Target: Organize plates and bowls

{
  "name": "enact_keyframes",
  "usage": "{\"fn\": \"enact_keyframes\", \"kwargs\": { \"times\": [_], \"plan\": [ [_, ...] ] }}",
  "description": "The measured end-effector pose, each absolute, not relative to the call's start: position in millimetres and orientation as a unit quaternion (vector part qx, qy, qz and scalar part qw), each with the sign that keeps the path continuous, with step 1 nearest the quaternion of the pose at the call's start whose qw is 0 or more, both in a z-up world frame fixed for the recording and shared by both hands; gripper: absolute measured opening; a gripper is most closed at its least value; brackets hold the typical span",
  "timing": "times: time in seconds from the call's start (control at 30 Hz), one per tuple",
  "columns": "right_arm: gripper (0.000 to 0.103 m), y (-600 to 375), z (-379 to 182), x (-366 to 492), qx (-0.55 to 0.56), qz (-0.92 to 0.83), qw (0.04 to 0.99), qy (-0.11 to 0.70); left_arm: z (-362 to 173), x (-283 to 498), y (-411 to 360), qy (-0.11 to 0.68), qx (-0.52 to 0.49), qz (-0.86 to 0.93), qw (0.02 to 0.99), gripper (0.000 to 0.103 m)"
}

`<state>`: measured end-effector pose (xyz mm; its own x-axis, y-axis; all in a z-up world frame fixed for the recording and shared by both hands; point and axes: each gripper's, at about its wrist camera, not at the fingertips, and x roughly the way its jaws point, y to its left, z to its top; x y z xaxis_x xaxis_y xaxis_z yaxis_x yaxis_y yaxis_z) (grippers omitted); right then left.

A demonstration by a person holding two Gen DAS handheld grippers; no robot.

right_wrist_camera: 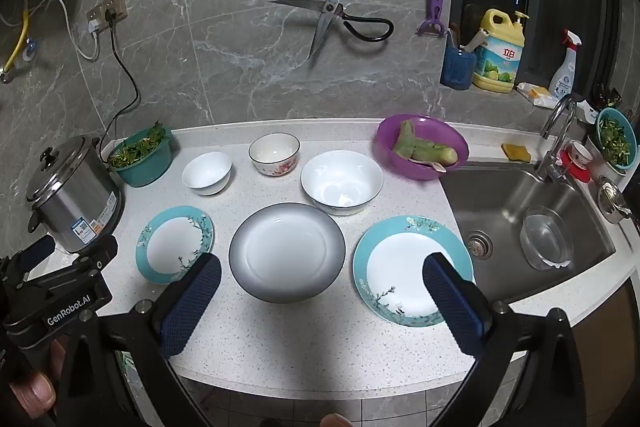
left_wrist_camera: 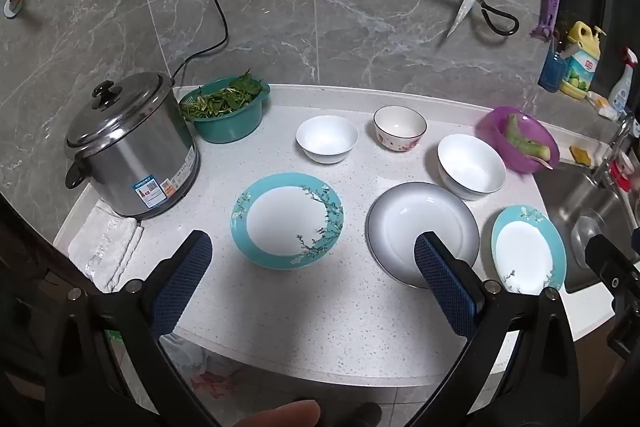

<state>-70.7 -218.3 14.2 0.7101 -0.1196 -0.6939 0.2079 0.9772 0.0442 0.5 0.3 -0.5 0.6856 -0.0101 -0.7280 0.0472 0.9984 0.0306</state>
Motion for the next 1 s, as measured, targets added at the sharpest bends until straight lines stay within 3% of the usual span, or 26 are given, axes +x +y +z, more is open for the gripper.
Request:
{"fn": "enact_keyframes", "kwargs": {
  "times": [1.0],
  "plan": [
    [0.103, -216.3, 12.7, -63.6, 0.054, -0.091, 0.922, 0.372, -4.6, 7.7, -1.3, 0.399, 0.026, -0.010, 0.917, 0.103]
  ]
}}
